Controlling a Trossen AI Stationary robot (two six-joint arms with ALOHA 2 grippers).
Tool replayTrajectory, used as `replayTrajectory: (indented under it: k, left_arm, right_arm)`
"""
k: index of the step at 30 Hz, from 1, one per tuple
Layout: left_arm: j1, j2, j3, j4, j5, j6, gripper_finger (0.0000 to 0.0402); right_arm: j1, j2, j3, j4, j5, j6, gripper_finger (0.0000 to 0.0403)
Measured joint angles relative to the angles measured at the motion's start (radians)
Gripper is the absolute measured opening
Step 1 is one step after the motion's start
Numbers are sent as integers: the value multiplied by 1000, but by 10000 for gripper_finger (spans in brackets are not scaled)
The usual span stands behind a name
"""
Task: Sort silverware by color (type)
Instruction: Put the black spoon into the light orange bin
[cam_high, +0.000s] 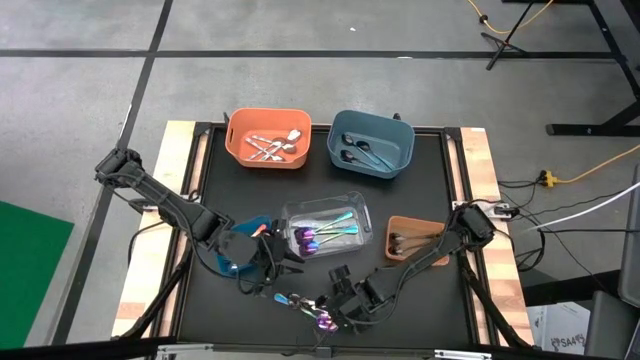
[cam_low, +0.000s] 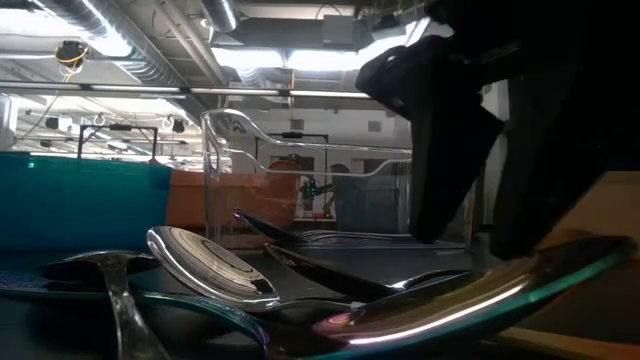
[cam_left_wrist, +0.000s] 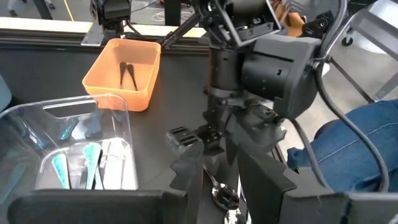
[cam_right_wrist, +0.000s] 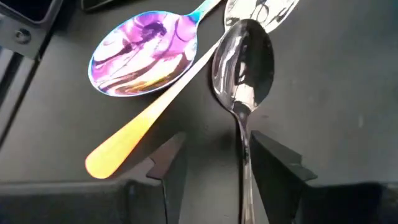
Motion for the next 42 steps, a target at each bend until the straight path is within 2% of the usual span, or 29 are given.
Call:
replayTrajectory:
  k: [14, 22, 25, 35, 42]
  left_arm:
    - [-5, 0, 0, -2, 0, 6, 94]
    - [-5, 0, 0, -4, 0, 7, 94]
    - [-5, 0, 0, -4, -6, 8, 94]
    - [-5, 0, 0, -6, -17, 7, 94]
    - [-5, 0, 0, -8, -18, 7, 94]
  right_arm:
    - [-60, 14, 0, -15, -48, 0, 163]
    - [-66, 50, 1, 10, -120, 0, 158]
    - [-67, 50, 1, 9, -126, 0, 133]
    - [-67, 51, 1, 9, -133, -1, 10]
    - [-67, 51, 1, 9, -124, 0, 5]
